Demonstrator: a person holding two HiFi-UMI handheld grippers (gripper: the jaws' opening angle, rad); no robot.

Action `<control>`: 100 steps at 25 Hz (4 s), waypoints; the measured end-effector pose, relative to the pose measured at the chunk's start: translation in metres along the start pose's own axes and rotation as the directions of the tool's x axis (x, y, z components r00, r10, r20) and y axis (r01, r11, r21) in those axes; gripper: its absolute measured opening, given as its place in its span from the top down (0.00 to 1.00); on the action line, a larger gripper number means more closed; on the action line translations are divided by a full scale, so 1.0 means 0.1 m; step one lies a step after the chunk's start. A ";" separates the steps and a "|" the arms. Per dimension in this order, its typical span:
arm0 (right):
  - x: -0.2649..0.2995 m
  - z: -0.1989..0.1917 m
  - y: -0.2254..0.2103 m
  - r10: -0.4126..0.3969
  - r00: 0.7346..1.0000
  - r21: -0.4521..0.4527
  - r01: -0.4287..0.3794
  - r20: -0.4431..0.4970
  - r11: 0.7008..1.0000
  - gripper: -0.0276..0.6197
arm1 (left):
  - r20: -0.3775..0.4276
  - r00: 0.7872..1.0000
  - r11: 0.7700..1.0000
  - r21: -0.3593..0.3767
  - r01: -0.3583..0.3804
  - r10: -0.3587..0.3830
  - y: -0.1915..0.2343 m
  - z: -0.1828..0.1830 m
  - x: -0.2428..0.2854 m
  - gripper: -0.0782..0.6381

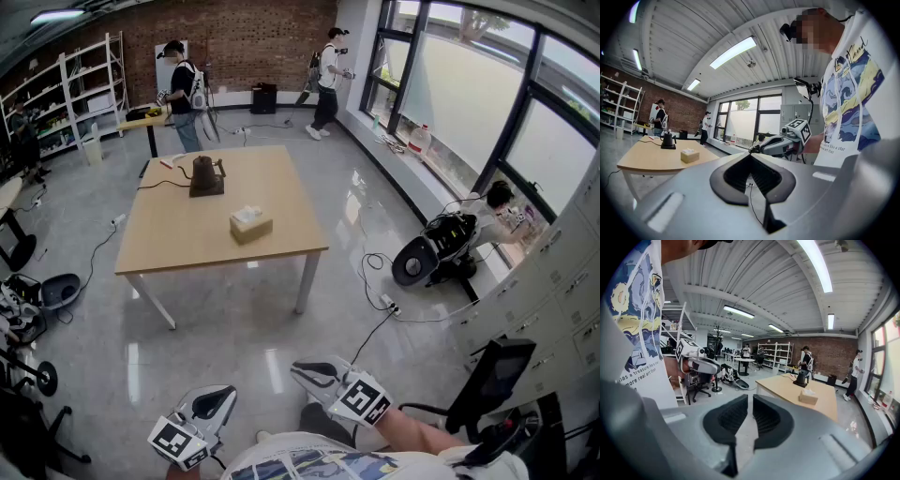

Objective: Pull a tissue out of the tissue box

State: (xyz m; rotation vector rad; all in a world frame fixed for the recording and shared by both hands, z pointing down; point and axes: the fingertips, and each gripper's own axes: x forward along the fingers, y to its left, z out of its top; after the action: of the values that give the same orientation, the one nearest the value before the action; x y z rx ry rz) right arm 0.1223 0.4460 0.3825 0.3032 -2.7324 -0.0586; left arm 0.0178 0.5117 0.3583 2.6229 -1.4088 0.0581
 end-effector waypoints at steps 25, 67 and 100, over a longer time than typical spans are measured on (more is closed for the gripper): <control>0.31 -0.07 -0.51 0.021 1.000 0.008 -0.021 -0.001 1.000 0.92 | -0.072 0.996 0.998 0.004 -0.057 0.057 0.41 -0.06 0.58 0.89; 1.97 0.03 -3.68 0.039 0.996 0.013 -0.038 -0.081 0.999 0.92 | -0.109 0.994 0.996 -0.088 0.009 -0.019 3.12 0.36 3.34 0.89; 3.05 0.08 -5.48 0.026 0.992 0.052 -0.019 -0.123 0.998 0.92 | -0.329 0.944 0.957 -0.268 -0.108 0.015 5.67 -0.36 4.70 0.70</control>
State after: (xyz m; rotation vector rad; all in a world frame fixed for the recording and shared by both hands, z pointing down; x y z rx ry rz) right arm -0.0449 -0.1551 0.4440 0.2804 -2.6166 0.0347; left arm -0.1911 -0.1779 0.5169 2.2148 -1.2780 0.2626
